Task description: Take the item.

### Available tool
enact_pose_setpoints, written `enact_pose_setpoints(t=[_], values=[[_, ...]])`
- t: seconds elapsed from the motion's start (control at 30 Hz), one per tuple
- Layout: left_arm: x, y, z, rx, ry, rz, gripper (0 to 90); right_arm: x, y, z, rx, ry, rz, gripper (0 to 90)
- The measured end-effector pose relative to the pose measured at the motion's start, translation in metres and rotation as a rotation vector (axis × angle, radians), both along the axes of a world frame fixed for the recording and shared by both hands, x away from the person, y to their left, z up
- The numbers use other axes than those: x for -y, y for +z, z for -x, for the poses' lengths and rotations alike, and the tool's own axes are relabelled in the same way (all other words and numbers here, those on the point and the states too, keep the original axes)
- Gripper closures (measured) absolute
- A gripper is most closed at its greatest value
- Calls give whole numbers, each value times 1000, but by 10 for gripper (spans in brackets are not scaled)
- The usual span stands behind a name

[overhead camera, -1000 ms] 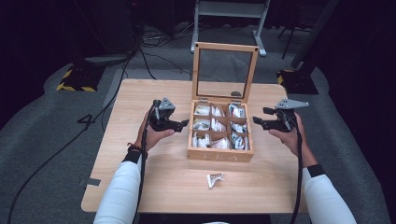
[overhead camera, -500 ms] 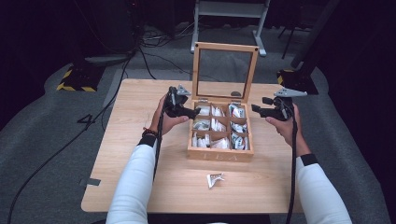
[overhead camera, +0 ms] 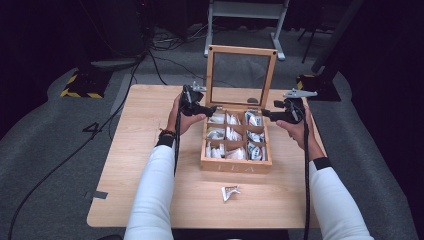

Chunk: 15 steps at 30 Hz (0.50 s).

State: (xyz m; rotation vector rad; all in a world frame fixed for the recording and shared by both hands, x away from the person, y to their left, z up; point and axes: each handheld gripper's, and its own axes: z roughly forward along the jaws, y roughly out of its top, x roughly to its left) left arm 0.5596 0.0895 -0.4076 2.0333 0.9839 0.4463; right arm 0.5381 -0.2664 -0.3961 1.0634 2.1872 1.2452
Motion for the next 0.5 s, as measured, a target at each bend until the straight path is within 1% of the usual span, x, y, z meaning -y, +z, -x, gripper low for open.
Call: enact_pose_setpoints(t=[0.03, 0.07, 0.1, 0.13, 0.17, 0.2, 0.23, 0.27, 0.3, 0.33, 0.37, 0.43, 0.47, 0.5], values=[[0, 0, -2, -6, 2, 0, 176, -1, 0, -2, -5, -5, 1, 270], [0, 0, -4, -2, 8, -4, 176, -1, 0, -4, -7, -8, 1, 270], [-1, 0, -5, -6, 6, -5, 178, -2, 1, -9, -13, -14, -2, 270], [-1, -1, -7, -10, 11, -1, 178, -2, 1, -9, -13, -14, -2, 270], [-1, -1, -9, -12, 12, -6, 178, -4, 3, -13, -14, -17, -2, 270], [-2, 0, -11, -7, 12, -8, 178, -4, 3, -13, -14, -17, -2, 270], [-3, 0, -13, -15, 14, -6, 179, -5, 6, -17, -17, -20, -30, 272], [-3, 0, -15, -16, 23, -7, 179, -5, 6, -17, -17, -20, -30, 272], [-4, 0, -18, -14, 34, -18, 181, -7, 7, -21, -22, -26, -29, 277], [-4, 0, -18, -14, 34, -18, 184, -7, 7, -21, -22, -26, -29, 277], [-4, 1, -19, -15, 36, -22, 184, -8, 7, -22, -18, -32, -9, 277], [-3, 1, -22, -22, 38, -11, 184, -9, 7, -26, -22, -39, 6, 277], [-3, 2, -23, -25, 39, -8, 185, -10, 5, -30, -32, -45, -8, 279], [-2, 3, -24, -29, 39, -11, 185, -10, 5, -30, -32, -45, -8, 279]])
